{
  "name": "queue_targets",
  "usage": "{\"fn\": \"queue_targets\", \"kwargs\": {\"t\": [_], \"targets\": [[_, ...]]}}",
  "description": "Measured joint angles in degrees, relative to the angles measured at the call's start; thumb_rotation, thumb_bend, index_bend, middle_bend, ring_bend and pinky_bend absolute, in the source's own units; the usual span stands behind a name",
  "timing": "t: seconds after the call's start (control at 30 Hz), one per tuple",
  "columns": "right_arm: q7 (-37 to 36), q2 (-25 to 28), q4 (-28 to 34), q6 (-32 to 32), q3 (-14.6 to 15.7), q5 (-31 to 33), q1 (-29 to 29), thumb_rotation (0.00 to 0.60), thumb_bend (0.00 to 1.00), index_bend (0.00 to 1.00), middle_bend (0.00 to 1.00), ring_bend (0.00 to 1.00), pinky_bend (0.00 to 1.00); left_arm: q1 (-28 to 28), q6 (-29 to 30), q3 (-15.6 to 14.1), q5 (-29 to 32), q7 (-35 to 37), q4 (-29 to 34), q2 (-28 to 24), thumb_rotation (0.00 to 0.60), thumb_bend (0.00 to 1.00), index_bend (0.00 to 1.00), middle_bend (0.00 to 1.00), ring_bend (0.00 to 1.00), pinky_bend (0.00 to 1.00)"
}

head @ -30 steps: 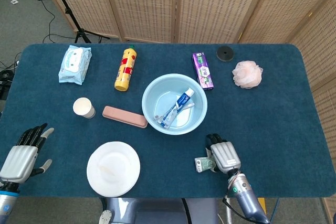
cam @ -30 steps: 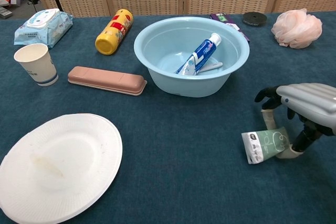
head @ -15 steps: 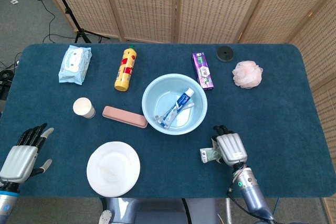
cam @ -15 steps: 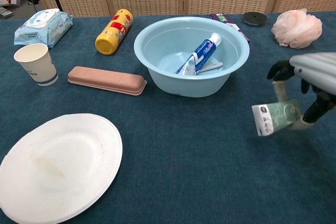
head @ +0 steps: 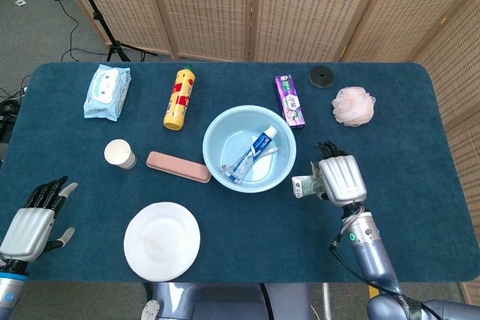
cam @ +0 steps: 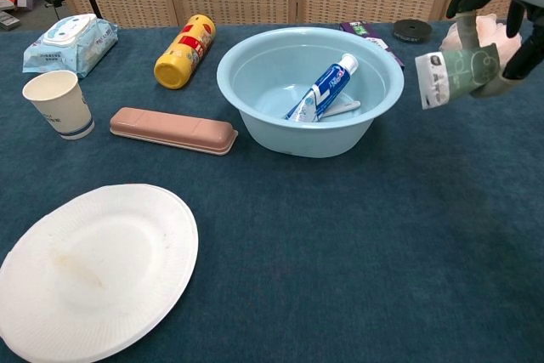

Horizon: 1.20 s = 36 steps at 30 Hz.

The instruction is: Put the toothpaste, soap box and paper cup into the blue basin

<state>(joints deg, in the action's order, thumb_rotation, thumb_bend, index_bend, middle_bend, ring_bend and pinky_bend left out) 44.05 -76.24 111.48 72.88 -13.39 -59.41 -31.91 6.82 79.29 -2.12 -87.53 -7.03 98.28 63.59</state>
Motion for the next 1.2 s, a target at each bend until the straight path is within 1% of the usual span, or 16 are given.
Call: {"fn": "queue_targets", "kwargs": {"t": [0.17, 0.37, 0.57, 0.9, 0.93, 1.0, 1.03, 1.07, 1.13, 1.2], "targets": [[1.2, -0.6, 0.2, -0.9, -1.2, 1.3, -2.5, 0.6, 0.19, 0.71, 0.24, 0.2, 0.42, 0.0, 0.0, 0.0, 0.0, 0.2, 0.0, -0.1, 0.6, 0.27, 0.0, 0.0, 0.0, 0.09], [3.1, -4.3, -1.8, -2.9, -2.6, 4.9, -6.8, 0.6, 0.19, 0.71, 0.24, 0.2, 0.42, 0.0, 0.0, 0.0, -0.1, 0.6, 0.0, -0.2, 0.6, 0.27, 0.0, 0.0, 0.0, 0.09], [3.9, -8.5, -6.3, -4.5, -3.8, 7.4, -10.8, 0.6, 0.19, 0.71, 0.24, 0.2, 0.42, 0.2, -0.5, -0.2, -0.3, 1.1, -0.1, -0.1, 0.6, 0.27, 0.0, 0.0, 0.0, 0.09], [2.0, -15.3, -17.8, -7.6, -5.6, 10.0, -16.3, 0.6, 0.18, 0.71, 0.23, 0.2, 0.42, 0.9, -2.5, -0.1, 0.9, 1.8, -1.2, 0.5, 0.6, 0.27, 0.0, 0.0, 0.0, 0.09], [1.4, -15.9, -18.8, -7.8, -5.7, 10.0, -16.7, 0.6, 0.17, 0.69, 0.21, 0.18, 0.42, 0.9, -2.5, -0.1, 1.0, 1.8, -1.3, 0.6, 0.6, 0.27, 0.0, 0.0, 0.0, 0.09], [0.3, -16.9, -20.0, -8.4, -5.7, 10.3, -17.6, 0.6, 0.16, 0.61, 0.13, 0.1, 0.4, 0.9, -2.6, -0.1, 1.1, 1.9, -1.3, 0.6, 0.6, 0.27, 0.0, 0.0, 0.0, 0.09], [0.1, -16.9, -20.1, -8.7, -5.6, 10.4, -17.7, 0.6, 0.16, 0.54, 0.08, 0.05, 0.38, 0.9, -2.6, -0.1, 1.1, 1.9, -1.3, 0.7, 0.6, 0.27, 0.0, 0.0, 0.0, 0.09], [-0.1, -16.9, -20.1, -8.9, -5.5, 10.4, -17.7, 0.6, 0.16, 0.49, 0.05, 0.02, 0.36, 0.9, -2.5, -0.1, 1.1, 1.8, -1.4, 0.7, 0.6, 0.27, 0.0, 0.0, 0.0, 0.09], [-0.9, -16.7, -19.9, -8.9, -5.1, 10.1, -17.7, 0.6, 0.15, 0.38, 0.01, 0.0, 0.33, 0.9, -2.5, -0.2, 1.0, 1.8, -1.3, 0.7, 0.6, 0.27, 0.0, 0.0, 0.0, 0.09], [-1.5, -16.3, -19.5, -8.6, -4.7, 9.7, -17.6, 0.6, 0.14, 0.31, 0.0, 0.0, 0.32, 0.9, -2.4, -0.2, 0.9, 1.7, -1.2, 0.6, 0.6, 0.27, 0.0, 0.0, 0.0, 0.09]]}}
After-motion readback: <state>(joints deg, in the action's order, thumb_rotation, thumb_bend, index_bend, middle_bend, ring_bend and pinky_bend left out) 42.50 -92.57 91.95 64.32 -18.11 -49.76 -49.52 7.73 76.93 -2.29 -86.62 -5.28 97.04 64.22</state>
